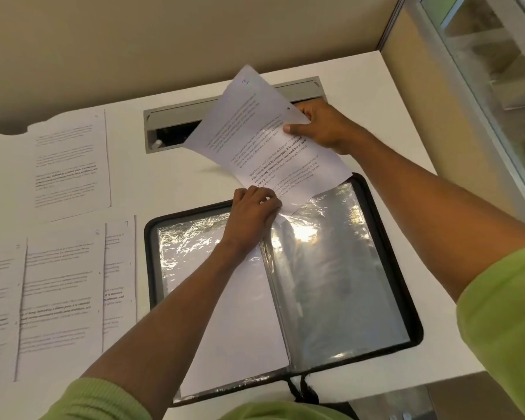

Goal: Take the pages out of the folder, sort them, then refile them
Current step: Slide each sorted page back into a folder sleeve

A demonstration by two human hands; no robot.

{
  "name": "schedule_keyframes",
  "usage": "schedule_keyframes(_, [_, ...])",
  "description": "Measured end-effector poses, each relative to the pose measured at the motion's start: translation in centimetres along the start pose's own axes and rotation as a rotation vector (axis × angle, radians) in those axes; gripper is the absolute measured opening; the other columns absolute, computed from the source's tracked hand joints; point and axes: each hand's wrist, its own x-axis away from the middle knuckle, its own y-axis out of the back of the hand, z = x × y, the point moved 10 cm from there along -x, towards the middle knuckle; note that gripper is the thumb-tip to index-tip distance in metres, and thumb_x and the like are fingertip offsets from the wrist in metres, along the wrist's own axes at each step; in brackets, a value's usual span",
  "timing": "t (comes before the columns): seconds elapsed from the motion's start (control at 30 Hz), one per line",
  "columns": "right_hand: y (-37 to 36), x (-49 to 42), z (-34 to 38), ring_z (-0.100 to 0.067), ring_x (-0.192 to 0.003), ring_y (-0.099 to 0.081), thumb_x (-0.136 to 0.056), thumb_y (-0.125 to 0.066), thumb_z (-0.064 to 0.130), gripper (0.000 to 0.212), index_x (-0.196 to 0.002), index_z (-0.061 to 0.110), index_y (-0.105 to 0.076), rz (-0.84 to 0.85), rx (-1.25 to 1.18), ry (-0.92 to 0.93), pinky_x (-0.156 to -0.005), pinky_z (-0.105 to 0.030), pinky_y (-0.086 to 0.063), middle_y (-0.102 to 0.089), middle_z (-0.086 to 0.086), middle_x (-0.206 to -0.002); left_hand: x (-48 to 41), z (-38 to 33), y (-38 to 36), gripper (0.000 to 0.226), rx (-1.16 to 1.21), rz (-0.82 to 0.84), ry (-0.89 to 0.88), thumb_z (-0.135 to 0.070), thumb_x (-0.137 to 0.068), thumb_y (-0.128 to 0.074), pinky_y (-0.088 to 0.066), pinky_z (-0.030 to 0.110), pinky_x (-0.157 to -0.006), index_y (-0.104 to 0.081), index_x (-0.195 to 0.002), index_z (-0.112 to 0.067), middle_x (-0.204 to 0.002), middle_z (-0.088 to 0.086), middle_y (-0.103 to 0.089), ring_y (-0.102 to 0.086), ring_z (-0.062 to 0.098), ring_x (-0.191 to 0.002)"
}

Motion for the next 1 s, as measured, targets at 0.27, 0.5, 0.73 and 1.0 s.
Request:
schedule_keyframes(0.27, [-0.3,-0.2,-3.4,-0.021,-0.103,-0.067,-0.1,-0.065,0.019,0.04,-0.139,0.014,-0.059,0.015,0.171,-0.071,-0.081,-0.031,-0.058,-0.065,-0.006,-0.126,-1.0,0.3,-1.0,0.005,0.038,0.06,0.127,-0.019,-0.095,-0.069,-0.025,0.032,-0.087,-0.073,-0.099,-0.02,-0.099,-0.007,-0.071,-0.056,0.021,-0.098])
schedule_keyframes(0.5, [0.5,1.4,-7.8,-0.022,-0.116,-0.06,-0.105,-0.056,0.013,0.035,-0.139,0.011,-0.06,-0.111,0.097,-0.184,-0.092,-0.031,-0.049,-0.063,-0.006,-0.131,-1.7,-1.2,-3.2,0.029,0.114,0.15,0.198,-0.033,-0.099,-0.066,-0.018,0.03,-0.089,-0.069,-0.125,-0.022,-0.107,-0.009,-0.073,-0.054,0.019,-0.107])
schedule_keyframes(0.73, [1.5,1.9,-8.5,-0.022,-0.105,-0.063,-0.106,-0.054,0.014,0.035,-0.14,0.014,-0.058,-0.19,-0.082,-0.253,-0.082,-0.031,-0.052,-0.064,-0.004,-0.125,-3.6,-3.6,-4.3,0.016,0.198,0.162,0.287,-0.031,-0.101,-0.063,-0.022,0.033,-0.089,-0.075,-0.11,-0.026,-0.1,-0.011,-0.074,-0.052,0.015,-0.105])
schedule_keyframes(1.0, [-0.5,1.6,-8.0,-0.021,-0.1,-0.061,-0.105,-0.054,0.01,0.037,-0.142,0.01,-0.055,-0.125,-0.101,-0.313,-0.076,-0.028,-0.053,-0.063,-0.011,-0.131,-4.8,-4.1,-4.7,0.018,0.26,0.133,0.38,-0.02,-0.098,-0.062,-0.03,0.042,-0.092,-0.078,-0.102,-0.027,-0.099,-0.012,-0.076,-0.057,0.018,-0.102])
